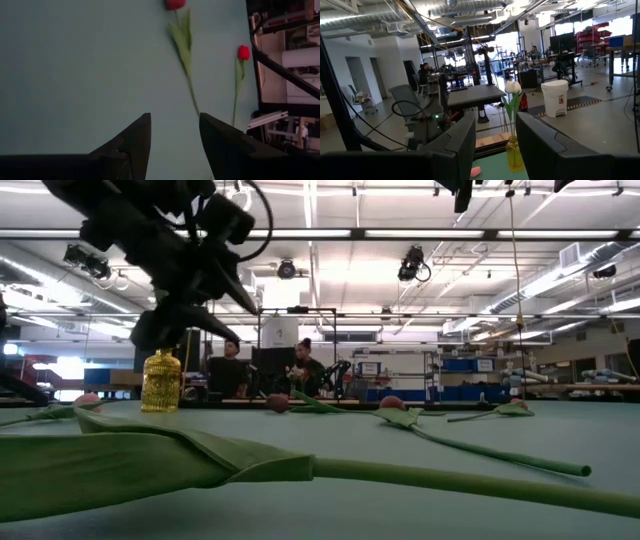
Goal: Sort flowers into vase by color
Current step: Put the bottom dark red flower into the yellow vase
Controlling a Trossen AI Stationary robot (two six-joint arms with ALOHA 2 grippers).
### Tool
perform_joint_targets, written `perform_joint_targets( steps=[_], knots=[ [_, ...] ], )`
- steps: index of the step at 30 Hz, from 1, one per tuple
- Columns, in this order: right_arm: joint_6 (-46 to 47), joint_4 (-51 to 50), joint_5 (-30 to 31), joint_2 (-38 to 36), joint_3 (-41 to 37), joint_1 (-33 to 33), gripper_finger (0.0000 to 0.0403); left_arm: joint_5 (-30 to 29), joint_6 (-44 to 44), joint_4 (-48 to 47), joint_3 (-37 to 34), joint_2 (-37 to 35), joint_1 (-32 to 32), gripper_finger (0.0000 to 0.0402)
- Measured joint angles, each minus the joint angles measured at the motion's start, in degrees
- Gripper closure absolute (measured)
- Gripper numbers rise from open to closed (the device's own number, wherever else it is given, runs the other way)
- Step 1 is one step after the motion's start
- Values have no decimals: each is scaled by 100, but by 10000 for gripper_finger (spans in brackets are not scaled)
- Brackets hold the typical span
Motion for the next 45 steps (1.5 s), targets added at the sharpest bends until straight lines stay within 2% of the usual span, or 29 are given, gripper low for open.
perform_joint_targets(
  steps=[12, 18, 22, 30, 38, 45],
  knots=[
    [0, 1, 0, 0, 0, 0, 254, -5, 170, -168, 1213, 1206, -92, 230],
    [68, 29, 0, 0, 0, 0, 254, -15, -415, -1611, 1762, 1392, -215, 230],
    [823, 76, -2, 0, 0, 0, 254, -163, -974, -1881, 1855, 1435, -436, 230],
    [1663, 267, -2, -4, 2, 9, 254, -987, -1998, -1348, 1864, 1756, -669, 230],
    [1797, 258, -2, 0, 4, 11, 254, -992, -1644, 342, 1900, 2636, -451, 230],
    [1802, 254, -50, 0, 4, 15, 254, -853, -522, -56, 3154, 3424, -246, 230]
  ],
)
